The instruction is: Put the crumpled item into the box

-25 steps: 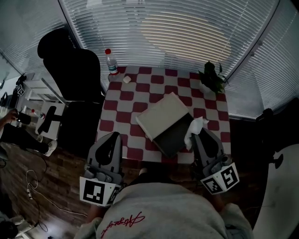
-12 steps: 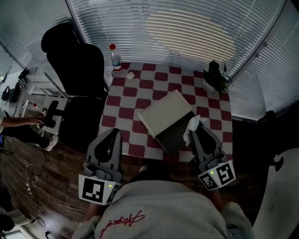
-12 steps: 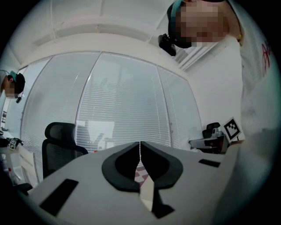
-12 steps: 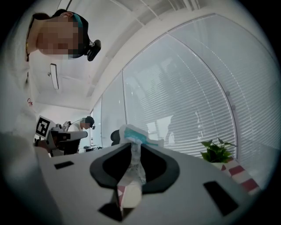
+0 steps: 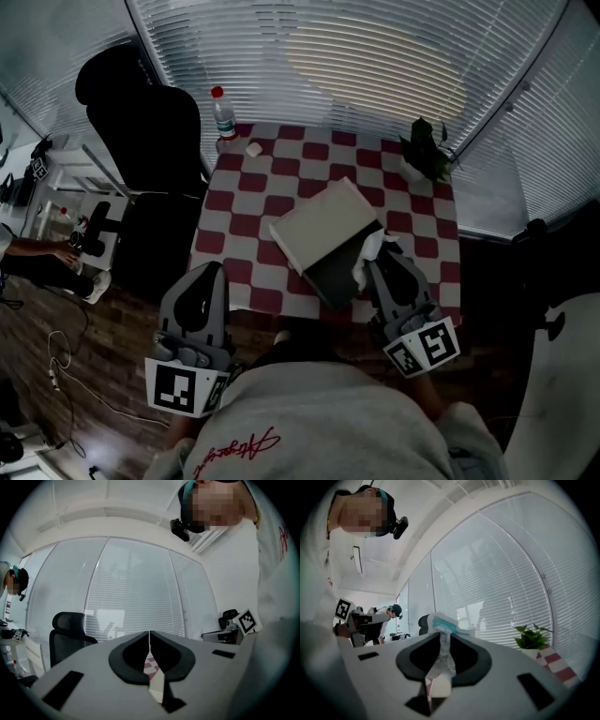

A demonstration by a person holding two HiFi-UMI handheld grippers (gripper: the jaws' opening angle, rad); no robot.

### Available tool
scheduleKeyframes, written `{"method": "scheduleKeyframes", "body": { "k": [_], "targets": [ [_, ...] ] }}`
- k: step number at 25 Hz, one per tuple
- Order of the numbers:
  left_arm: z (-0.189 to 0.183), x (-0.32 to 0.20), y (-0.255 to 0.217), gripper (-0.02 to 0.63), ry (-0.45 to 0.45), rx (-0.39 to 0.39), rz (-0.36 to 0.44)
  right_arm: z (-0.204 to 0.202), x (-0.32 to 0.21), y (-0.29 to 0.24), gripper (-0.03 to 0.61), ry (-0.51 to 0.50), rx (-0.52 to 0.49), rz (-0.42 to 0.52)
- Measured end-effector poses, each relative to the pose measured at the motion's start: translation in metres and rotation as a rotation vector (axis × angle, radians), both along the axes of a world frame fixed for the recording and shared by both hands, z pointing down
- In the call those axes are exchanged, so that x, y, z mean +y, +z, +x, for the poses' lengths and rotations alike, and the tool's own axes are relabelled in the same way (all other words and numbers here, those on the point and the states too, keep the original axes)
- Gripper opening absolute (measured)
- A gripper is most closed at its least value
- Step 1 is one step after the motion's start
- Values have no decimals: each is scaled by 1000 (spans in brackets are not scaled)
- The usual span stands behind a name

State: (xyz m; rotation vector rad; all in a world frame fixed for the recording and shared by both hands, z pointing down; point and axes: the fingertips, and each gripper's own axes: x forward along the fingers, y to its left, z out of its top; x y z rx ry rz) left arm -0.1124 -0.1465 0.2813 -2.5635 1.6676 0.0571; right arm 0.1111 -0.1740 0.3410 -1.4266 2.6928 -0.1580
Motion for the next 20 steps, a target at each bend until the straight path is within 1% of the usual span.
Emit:
{"method": "scheduleKeyframes", "body": {
  "k": [7, 13, 20],
  "targets": [
    [-2, 5, -4, 20, -9, 10, 22, 1, 0, 12, 78, 10, 27, -22],
    [-3, 6, -2, 20, -16, -3, 9, 0, -4, 20, 78, 12, 35, -34],
    [-6, 6, -3, 20, -24, 2, 8, -2, -9, 32, 78, 16, 57, -58]
  ]
}}
